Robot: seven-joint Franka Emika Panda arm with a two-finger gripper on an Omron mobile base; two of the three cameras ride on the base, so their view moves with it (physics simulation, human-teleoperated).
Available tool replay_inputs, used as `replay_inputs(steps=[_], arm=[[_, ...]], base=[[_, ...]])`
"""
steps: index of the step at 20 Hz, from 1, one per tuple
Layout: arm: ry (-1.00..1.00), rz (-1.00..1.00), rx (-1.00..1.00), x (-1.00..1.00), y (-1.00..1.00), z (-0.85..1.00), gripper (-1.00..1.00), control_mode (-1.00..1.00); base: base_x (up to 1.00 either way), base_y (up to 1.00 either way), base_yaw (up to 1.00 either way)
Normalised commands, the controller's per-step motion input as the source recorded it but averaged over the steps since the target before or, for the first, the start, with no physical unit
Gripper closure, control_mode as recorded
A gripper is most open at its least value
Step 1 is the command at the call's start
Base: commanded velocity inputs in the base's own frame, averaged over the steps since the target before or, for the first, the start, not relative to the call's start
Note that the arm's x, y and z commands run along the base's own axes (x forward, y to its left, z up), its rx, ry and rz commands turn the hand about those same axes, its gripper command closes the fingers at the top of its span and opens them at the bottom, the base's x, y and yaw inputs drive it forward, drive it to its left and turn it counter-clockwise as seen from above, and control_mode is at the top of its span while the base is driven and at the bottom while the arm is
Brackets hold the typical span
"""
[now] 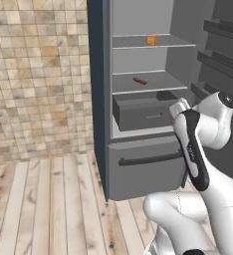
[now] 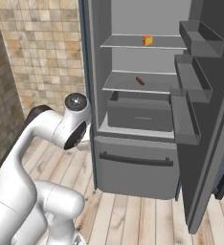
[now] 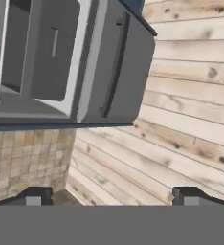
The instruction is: Retrieve the sausage and cheese from the fridge and place them on the cutting board on the counter.
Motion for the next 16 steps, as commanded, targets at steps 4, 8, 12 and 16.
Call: replay_inputs(steps=[4,8,12,16], arm=[[0.0,0.55,-0.3,-0.26,0.55,0.01,-1.0,-1.0],[0.0,0.41,-0.33,-0.13,0.52,0.11,-1.0,-1.0],[0.0,0.25,-0.36,-0.19,0.33,0.05,-1.0,-1.0],[0.0,0.14,-0.25,-0.4,-0.11,-0.11,-1.0,-1.0]], base=[[0.0,0.0,0.0],[0.0,0.0,0.0],[0.0,0.0,0.0],[0.0,0.0,0.0]])
